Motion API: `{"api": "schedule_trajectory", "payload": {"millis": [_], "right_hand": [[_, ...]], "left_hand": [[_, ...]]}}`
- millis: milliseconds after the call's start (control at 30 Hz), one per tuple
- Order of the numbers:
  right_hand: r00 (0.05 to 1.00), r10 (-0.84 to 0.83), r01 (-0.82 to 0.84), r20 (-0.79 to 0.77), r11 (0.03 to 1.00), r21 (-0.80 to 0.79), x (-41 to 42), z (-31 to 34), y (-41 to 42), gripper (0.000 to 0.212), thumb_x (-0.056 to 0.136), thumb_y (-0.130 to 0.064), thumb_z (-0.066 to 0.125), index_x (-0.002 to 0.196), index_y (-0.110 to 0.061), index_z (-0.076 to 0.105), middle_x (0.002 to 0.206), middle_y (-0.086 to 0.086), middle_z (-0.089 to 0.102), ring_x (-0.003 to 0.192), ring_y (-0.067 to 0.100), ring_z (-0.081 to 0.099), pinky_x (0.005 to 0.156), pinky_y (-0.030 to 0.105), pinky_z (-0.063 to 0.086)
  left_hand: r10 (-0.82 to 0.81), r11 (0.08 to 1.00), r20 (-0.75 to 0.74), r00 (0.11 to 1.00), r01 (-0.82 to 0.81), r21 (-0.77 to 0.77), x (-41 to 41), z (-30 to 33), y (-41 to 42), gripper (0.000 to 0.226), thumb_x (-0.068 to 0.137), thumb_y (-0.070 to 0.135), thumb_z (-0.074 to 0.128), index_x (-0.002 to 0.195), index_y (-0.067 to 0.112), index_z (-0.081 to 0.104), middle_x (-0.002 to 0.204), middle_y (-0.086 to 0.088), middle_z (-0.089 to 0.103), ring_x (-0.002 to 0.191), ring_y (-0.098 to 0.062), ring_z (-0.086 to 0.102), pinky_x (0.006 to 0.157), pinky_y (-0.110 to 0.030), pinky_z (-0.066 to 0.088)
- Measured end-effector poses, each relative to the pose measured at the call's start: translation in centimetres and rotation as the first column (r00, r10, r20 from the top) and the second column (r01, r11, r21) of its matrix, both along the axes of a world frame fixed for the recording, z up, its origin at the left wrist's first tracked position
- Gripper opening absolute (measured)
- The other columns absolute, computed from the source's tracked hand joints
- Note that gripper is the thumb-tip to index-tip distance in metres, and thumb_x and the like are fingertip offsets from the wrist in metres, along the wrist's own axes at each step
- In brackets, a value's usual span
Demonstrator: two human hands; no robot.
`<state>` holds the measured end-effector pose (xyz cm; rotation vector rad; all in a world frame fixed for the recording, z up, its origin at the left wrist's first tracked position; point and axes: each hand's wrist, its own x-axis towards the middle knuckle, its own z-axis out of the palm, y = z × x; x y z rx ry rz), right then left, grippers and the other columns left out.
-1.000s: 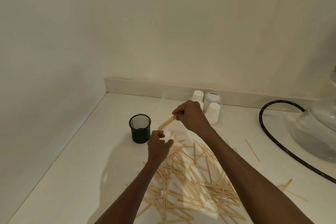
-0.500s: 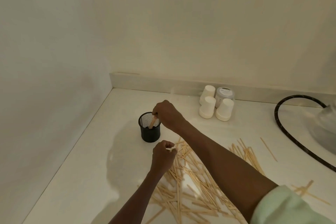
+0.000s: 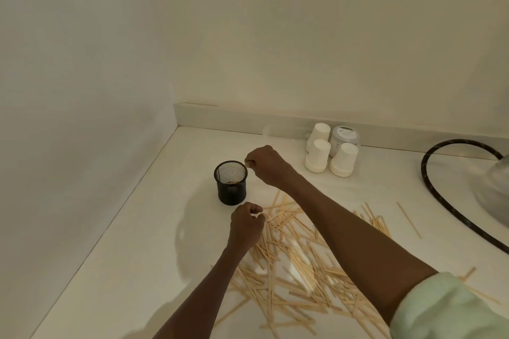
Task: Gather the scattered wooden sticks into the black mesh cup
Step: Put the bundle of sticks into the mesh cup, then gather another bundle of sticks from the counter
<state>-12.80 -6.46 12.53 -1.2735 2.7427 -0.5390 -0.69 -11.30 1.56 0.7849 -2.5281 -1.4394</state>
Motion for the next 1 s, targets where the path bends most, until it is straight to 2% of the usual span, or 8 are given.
{"api": "schedule_trajectory", "payload": {"millis": [200, 333, 400, 500, 667, 767, 933, 1000], "right_hand": [[0.980, -0.187, 0.190, 0.071, 0.981, -0.040, -0.3, -1.1, 7.3, 0.020, 0.094, -0.010, 0.058, 0.100, -0.001, 0.075, 0.105, 0.014, 0.074, 0.098, 0.026, 0.069, 0.086, 0.035, 0.054], [0.936, -0.309, 0.303, 0.166, 0.951, 0.058, -0.2, -3.7, 12.4, 0.019, 0.091, -0.015, 0.064, 0.091, 0.002, 0.072, 0.098, 0.019, 0.073, 0.095, 0.032, 0.068, 0.081, 0.039, 0.056], [0.912, -0.373, 0.351, 0.174, 0.926, 0.141, 0.3, -5.1, 14.7, 0.025, 0.089, -0.026, 0.068, 0.090, -0.001, 0.066, 0.102, 0.020, 0.068, 0.097, 0.035, 0.065, 0.079, 0.037, 0.053], [0.875, -0.462, 0.420, 0.148, 0.873, 0.247, 1.2, -6.8, 17.7, 0.049, 0.085, -0.041, 0.070, 0.108, 0.000, 0.057, 0.114, 0.018, 0.060, 0.104, 0.033, 0.059, 0.084, 0.039, 0.050], [0.807, -0.571, 0.468, 0.152, 0.774, 0.426, 2.8, -8.5, 20.1, 0.067, 0.070, -0.065, 0.073, 0.095, -0.008, 0.051, 0.120, 0.019, 0.051, 0.110, 0.032, 0.051, 0.082, 0.038, 0.047], [0.738, -0.673, 0.580, 0.053, 0.671, 0.462, 3.3, -8.9, 21.0, 0.079, 0.071, -0.071, 0.067, 0.114, -0.005, 0.058, 0.131, 0.022, 0.048, 0.123, 0.036, 0.044, 0.094, 0.040, 0.046], [0.660, -0.740, 0.624, 0.132, 0.637, 0.453, 4.2, -9.5, 22.3, 0.075, 0.075, -0.064, 0.068, 0.121, -0.006, 0.057, 0.132, 0.026, 0.045, 0.120, 0.038, 0.047, 0.098, 0.041, 0.045], [0.670, -0.728, 0.637, 0.146, 0.665, 0.391, 4.7, -9.6, 22.2, 0.069, 0.078, -0.056, 0.071, 0.122, -0.004, 0.055, 0.129, 0.024, 0.046, 0.118, 0.036, 0.048, 0.097, 0.040, 0.046]], "left_hand": [[0.058, 0.995, 0.008, 0.998, -0.057, -0.078, 0.2, 0.2, 1.1, 0.015, 0.086, 0.019, 0.066, 0.099, 0.013, 0.067, 0.101, -0.003, 0.067, 0.089, -0.016, 0.061, 0.076, -0.023, 0.039], [0.073, 0.983, 0.054, 0.996, -0.063, -0.174, 0.8, 0.1, 2.0, 0.029, 0.085, 0.021, 0.066, 0.110, 0.008, 0.063, 0.108, -0.012, 0.064, 0.100, -0.026, 0.060, 0.082, -0.028, 0.041], [0.070, 0.962, 0.127, 0.989, -0.034, -0.270, 1.2, 0.1, 2.8, 0.039, 0.087, 0.026, 0.063, 0.118, 0.004, 0.056, 0.115, -0.016, 0.058, 0.113, -0.031, 0.052, 0.096, -0.036, 0.037], [0.092, 0.893, 0.265, 0.960, 0.038, -0.448, 1.8, 0.2, 4.1, 0.058, 0.088, 0.044, 0.059, 0.121, -0.002, 0.045, 0.121, -0.019, 0.051, 0.116, -0.034, 0.047, 0.099, -0.038, 0.035], [0.165, 0.904, 0.330, 0.929, -0.009, -0.427, 2.5, 0.4, 6.0, 0.087, 0.080, 0.058, 0.065, 0.133, -0.002, 0.032, 0.132, -0.027, 0.041, 0.123, -0.040, 0.040, 0.097, -0.043, 0.044], [0.159, 0.894, 0.402, 0.901, 0.041, -0.446, 2.6, 0.3, 7.1, 0.098, 0.080, 0.060, 0.064, 0.141, -0.006, 0.024, 0.137, -0.030, 0.038, 0.126, -0.041, 0.040, 0.099, -0.043, 0.043], [0.027, 0.714, 0.417, 0.908, 0.275, -0.644, 2.6, 0.6, 7.7, 0.055, 0.095, 0.048, 0.047, 0.126, 0.002, 0.049, 0.124, -0.011, 0.057, 0.116, -0.027, 0.053, 0.100, -0.037, 0.040], [0.005, 0.718, 0.395, 0.919, 0.271, -0.641, 2.6, 0.7, 7.9, 0.047, 0.098, 0.040, 0.045, 0.126, 0.003, 0.048, 0.124, -0.010, 0.057, 0.115, -0.025, 0.053, 0.101, -0.035, 0.041]]}}
